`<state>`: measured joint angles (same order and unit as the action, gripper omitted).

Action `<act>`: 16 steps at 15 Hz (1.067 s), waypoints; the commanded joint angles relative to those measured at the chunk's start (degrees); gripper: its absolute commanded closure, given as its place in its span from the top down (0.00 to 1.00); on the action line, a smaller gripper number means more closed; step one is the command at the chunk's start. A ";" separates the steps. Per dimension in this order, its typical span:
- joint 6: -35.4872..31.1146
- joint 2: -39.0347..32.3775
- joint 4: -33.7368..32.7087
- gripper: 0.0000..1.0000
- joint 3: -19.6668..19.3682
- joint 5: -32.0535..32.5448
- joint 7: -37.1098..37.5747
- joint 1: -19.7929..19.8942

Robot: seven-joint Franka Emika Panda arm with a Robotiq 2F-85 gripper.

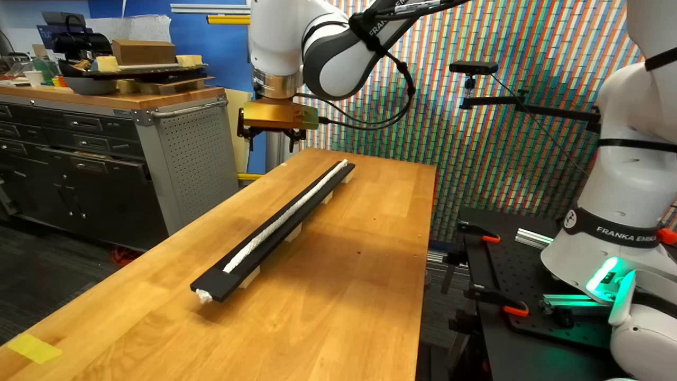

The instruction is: Pick up the rope and arrange it straight on the object

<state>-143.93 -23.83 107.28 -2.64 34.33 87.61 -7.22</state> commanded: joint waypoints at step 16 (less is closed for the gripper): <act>17.37 25.91 16.01 1.00 9.66 -18.17 -42.75 -3.61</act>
<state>-131.60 -3.32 120.86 6.09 18.52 50.56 -11.37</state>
